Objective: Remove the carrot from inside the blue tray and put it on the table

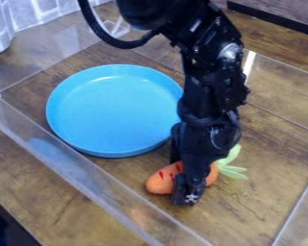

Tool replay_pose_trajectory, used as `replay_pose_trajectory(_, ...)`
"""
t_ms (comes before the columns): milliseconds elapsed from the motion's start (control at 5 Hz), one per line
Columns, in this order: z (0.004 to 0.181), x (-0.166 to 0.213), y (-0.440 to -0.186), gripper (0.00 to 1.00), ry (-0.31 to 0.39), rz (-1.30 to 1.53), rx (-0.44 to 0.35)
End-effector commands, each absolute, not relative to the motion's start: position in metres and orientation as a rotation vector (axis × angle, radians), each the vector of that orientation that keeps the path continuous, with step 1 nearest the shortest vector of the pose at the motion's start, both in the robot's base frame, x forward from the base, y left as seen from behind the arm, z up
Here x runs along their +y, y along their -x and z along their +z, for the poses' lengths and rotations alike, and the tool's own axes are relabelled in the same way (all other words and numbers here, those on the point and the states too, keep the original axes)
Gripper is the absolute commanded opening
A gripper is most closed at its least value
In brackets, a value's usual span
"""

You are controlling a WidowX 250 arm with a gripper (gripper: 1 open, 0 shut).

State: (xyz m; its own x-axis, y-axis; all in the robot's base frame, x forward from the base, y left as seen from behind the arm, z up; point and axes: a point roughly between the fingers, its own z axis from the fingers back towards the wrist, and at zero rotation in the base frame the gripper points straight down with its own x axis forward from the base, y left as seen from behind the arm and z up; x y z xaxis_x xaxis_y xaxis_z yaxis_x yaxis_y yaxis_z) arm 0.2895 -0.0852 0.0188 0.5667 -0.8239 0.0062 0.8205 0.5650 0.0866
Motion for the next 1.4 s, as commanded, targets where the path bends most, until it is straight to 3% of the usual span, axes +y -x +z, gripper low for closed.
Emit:
replay_pose_trajectory(0,0.025,-0.090,-0.296,1.00,-0.076,-0.969,-0.063)
replay_pose_trajectory(1200,0.023,-0.084,-0.310,1.00,-0.022,-0.916,0.000)
